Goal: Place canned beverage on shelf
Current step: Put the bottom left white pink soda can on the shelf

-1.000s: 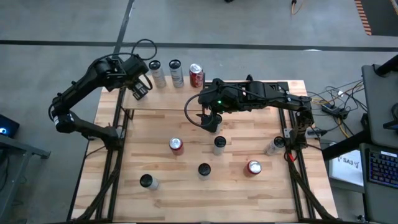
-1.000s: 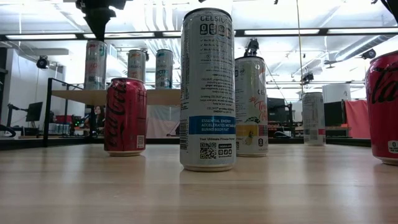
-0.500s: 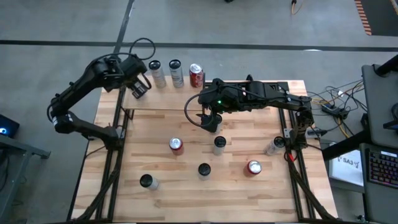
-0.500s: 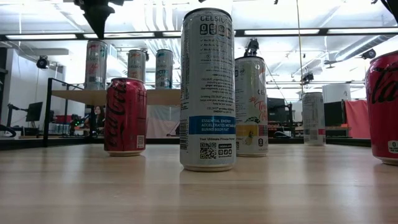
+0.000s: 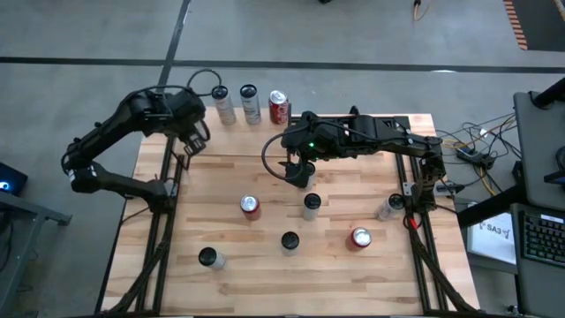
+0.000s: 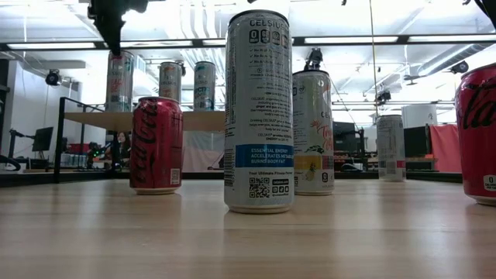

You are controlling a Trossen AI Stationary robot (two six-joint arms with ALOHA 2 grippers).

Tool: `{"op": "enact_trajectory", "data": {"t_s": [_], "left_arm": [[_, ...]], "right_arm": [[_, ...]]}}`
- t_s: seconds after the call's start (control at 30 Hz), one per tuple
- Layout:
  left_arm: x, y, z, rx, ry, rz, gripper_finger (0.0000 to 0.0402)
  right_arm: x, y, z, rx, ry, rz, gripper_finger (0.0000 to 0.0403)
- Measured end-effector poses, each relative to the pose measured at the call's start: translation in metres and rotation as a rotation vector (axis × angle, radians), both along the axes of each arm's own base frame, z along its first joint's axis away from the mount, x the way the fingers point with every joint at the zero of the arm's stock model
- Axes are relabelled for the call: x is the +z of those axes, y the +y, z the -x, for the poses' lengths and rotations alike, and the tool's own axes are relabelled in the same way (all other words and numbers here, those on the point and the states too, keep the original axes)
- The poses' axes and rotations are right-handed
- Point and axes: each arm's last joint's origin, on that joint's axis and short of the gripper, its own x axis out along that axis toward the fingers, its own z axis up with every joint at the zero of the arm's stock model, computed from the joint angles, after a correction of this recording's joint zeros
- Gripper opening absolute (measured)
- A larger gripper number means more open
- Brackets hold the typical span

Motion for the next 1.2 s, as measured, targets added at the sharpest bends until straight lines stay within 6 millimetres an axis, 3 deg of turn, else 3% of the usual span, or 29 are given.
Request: {"op": "enact_trajectory", "data": {"t_s": [0.33,1.2], "left_arm": [[-0.031,0.011,-0.010,0.030,0.136,-0.036,0.0000],[-0.030,0.036,-0.005,0.129,0.111,-0.116,0.0000]], "right_arm": [[0.000,0.000,0.000,0.000,-0.001,0.000,0.0327],[0.000,0.000,0.000,-0.005,-0.003,-0.006,0.0327]]}}
